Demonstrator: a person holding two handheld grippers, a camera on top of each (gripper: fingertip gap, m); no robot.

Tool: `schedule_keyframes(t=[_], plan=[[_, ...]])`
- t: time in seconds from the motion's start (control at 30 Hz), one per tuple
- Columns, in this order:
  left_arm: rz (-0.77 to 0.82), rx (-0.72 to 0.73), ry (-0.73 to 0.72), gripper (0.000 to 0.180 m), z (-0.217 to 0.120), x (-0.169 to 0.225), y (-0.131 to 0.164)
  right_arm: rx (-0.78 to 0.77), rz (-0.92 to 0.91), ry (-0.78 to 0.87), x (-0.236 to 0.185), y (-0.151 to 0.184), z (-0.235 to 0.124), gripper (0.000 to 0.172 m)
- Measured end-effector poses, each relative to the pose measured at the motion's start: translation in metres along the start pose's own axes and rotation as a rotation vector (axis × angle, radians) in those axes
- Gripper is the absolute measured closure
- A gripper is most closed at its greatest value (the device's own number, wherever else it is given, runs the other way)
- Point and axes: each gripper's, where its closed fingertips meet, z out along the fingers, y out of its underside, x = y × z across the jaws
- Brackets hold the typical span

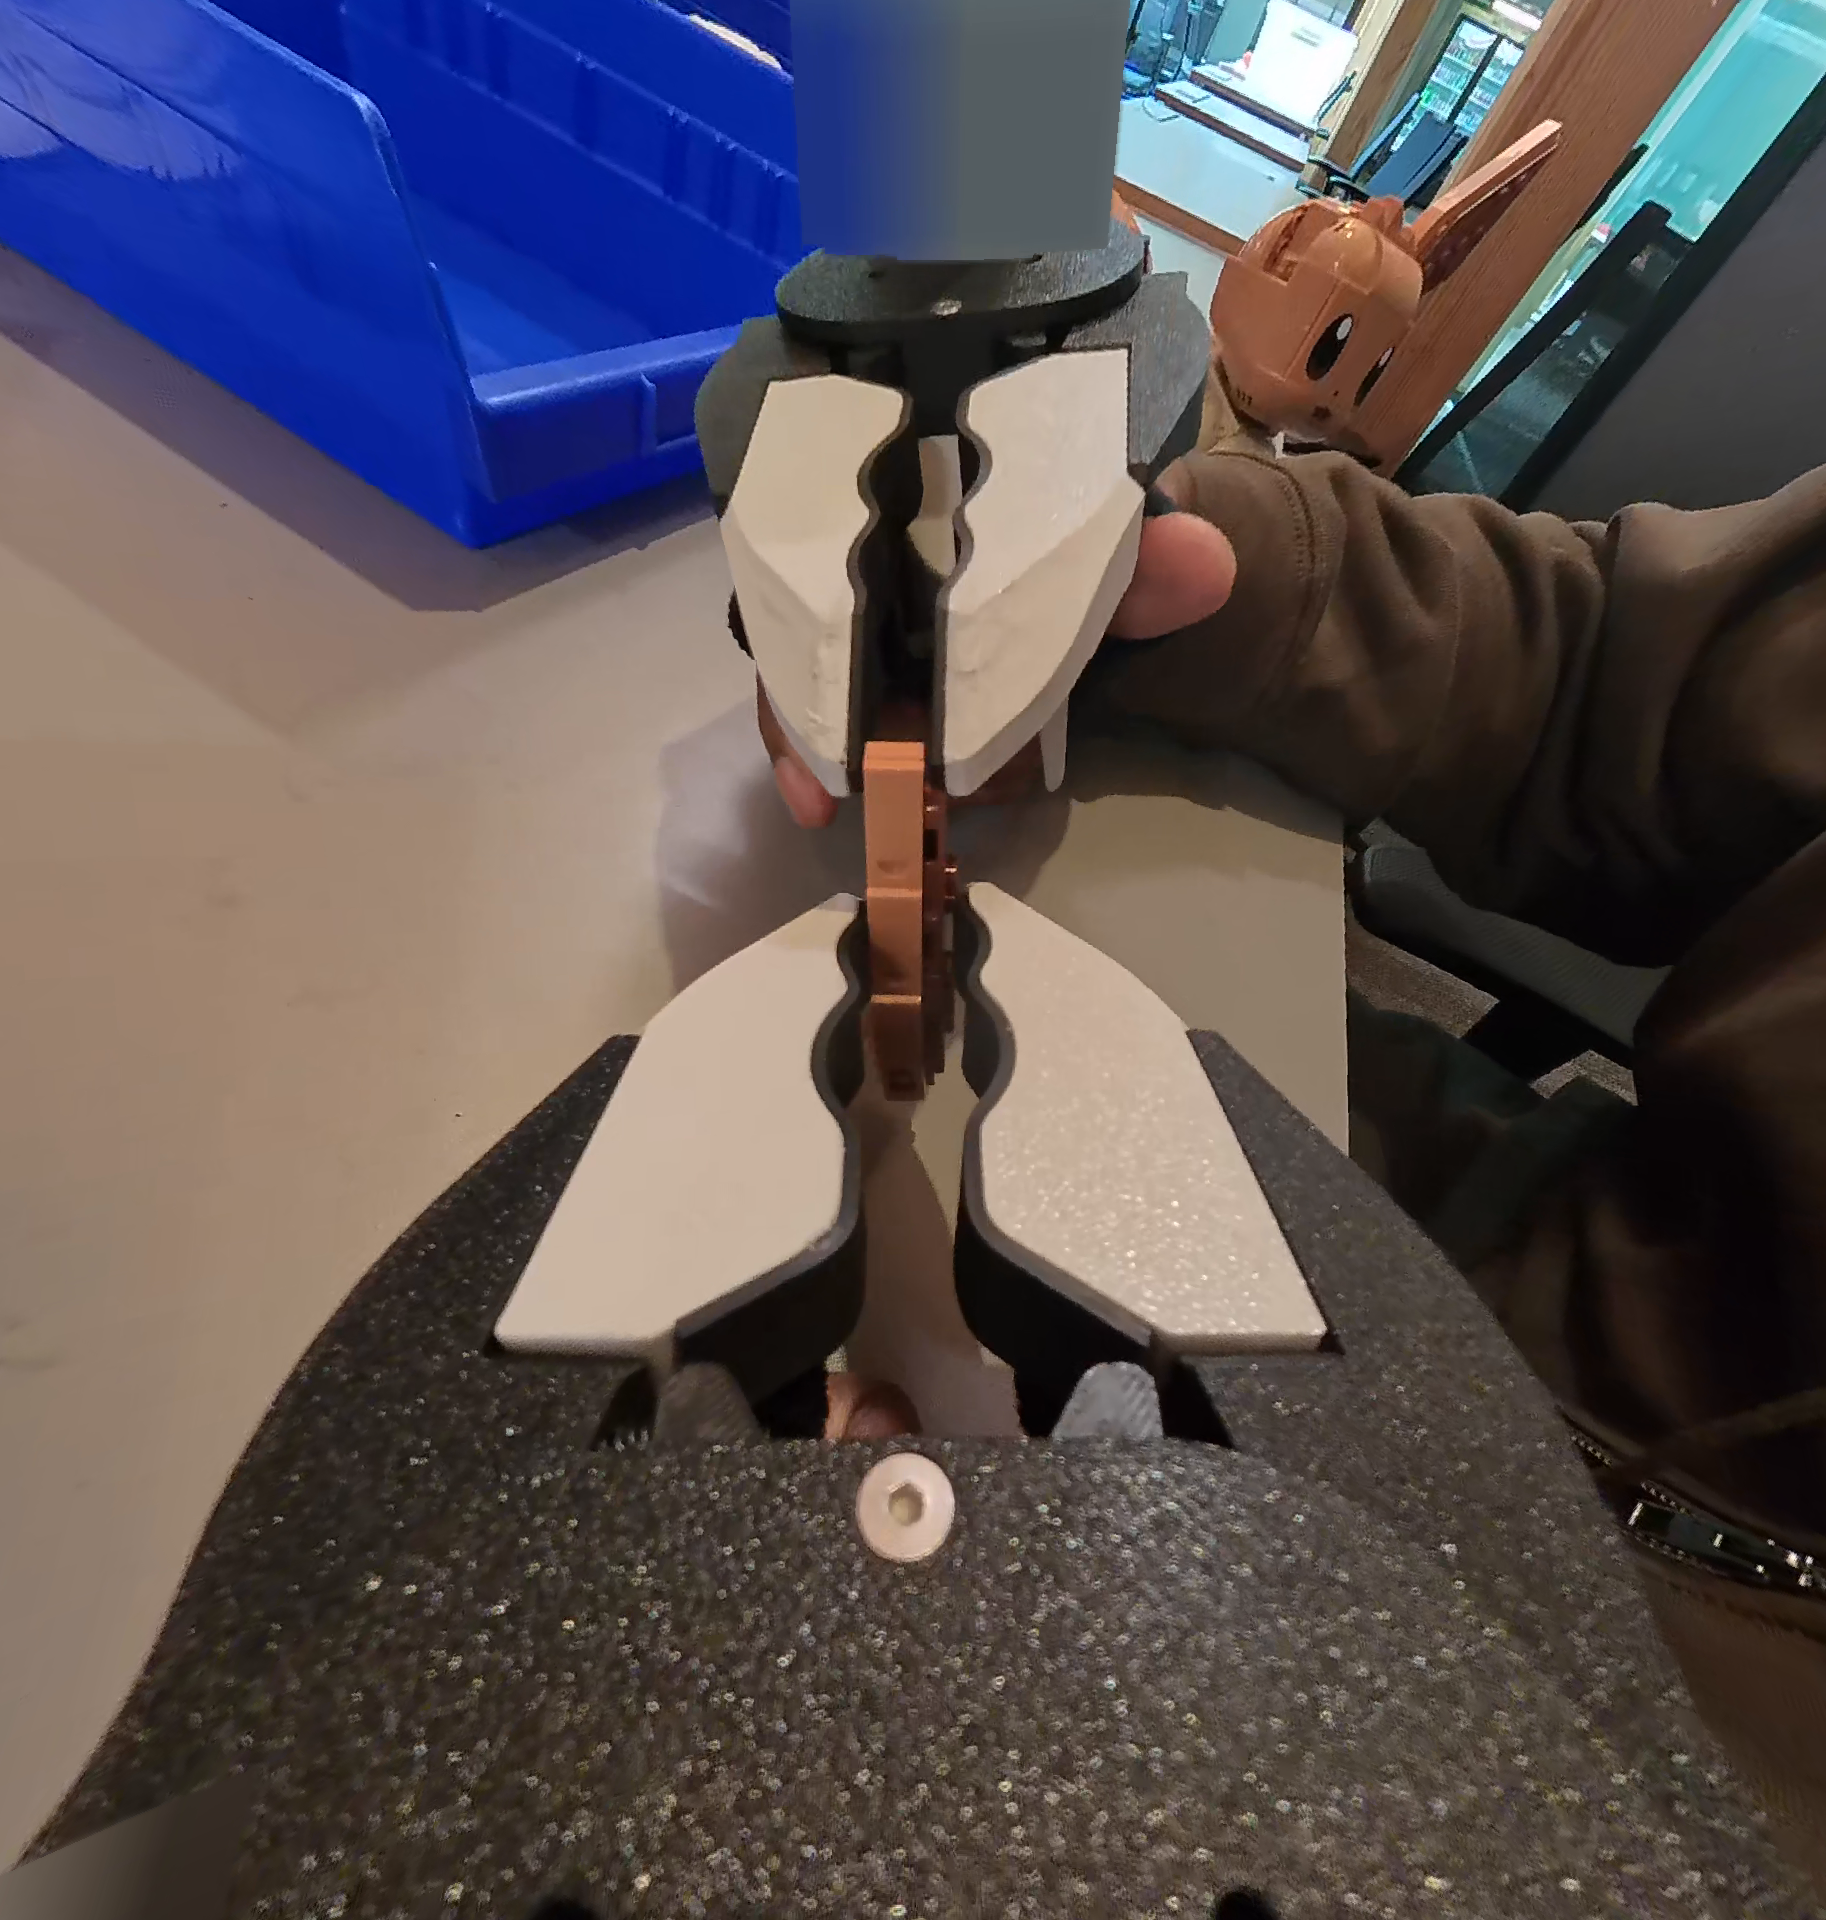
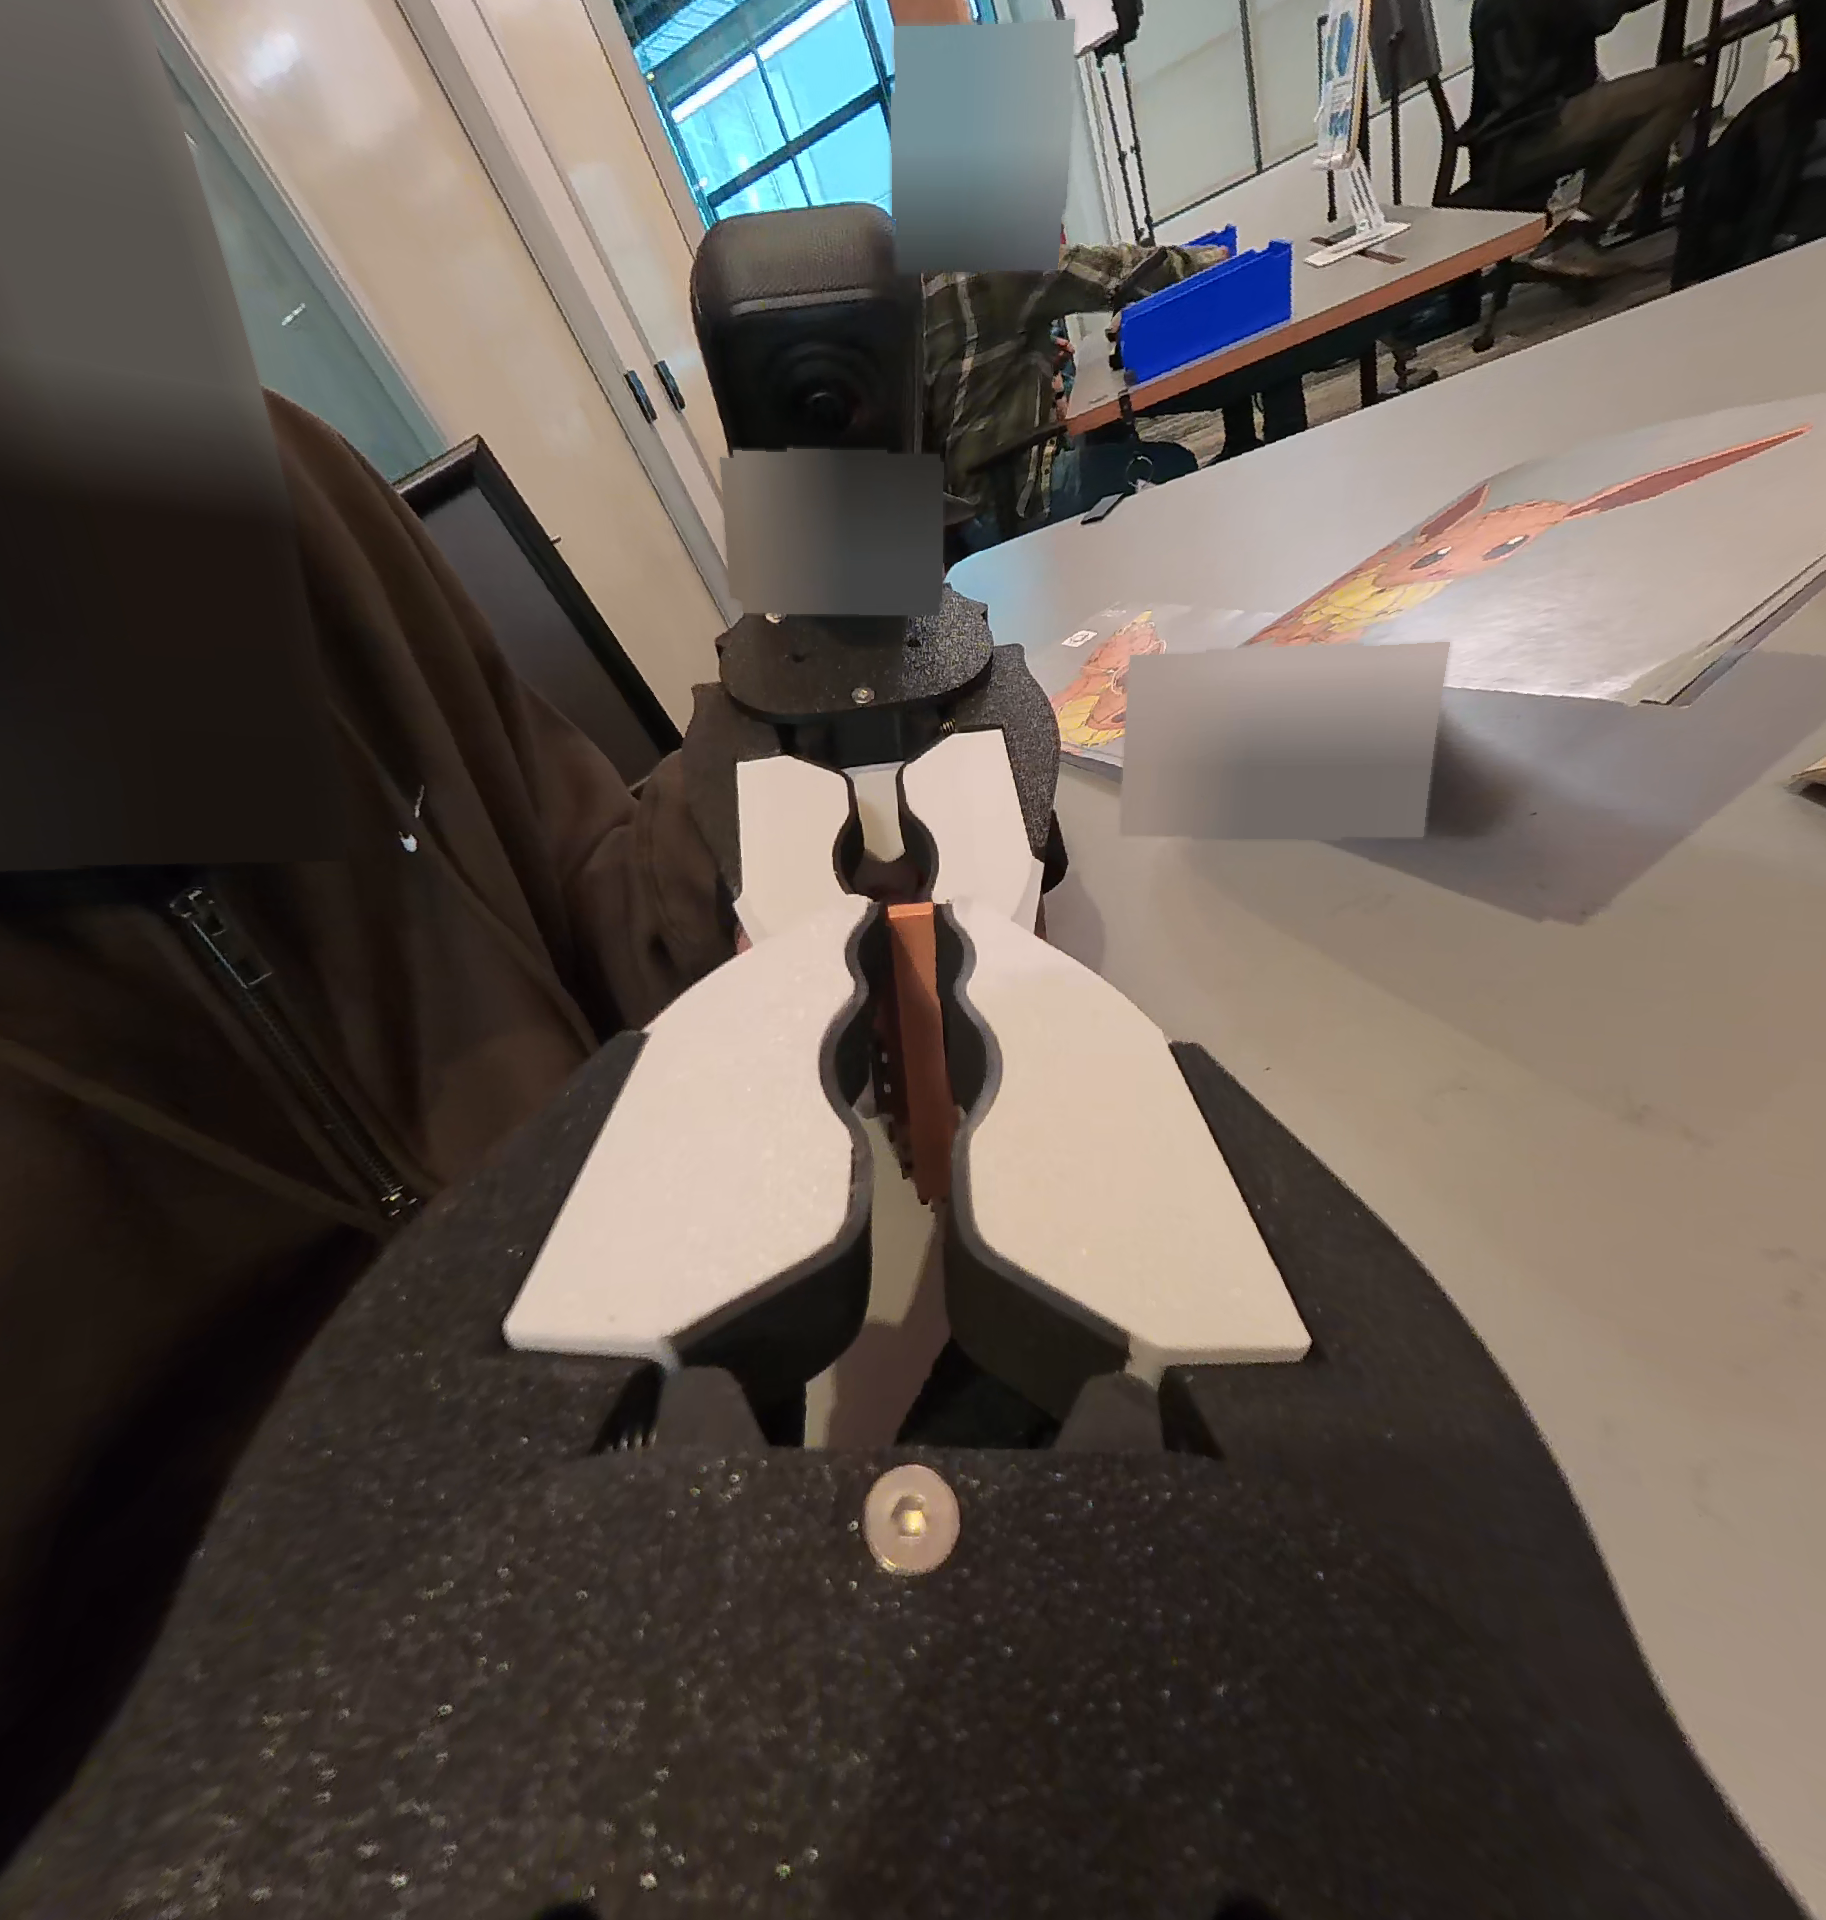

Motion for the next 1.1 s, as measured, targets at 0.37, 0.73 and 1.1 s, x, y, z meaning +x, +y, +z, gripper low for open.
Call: schedule_keyframes(t=[0.37,0.73,1.1], plan=[[-0.001,0.081,0.001,0.167,-0.008,-0.001,-0.010,0.006,-0.042,0.040,0.001,-0.006,-0.004,0.164],[-0.022,0.165,0.022,0.167,-0.016,0.000,-0.020,0.016,-0.046,0.043,0.002,-0.009,-0.008,0.165],[-0.026,0.163,-0.029,0.165,-0.014,-0.006,-0.020,0.013,-0.064,0.078,0.007,-0.008,-0.011,0.165]])
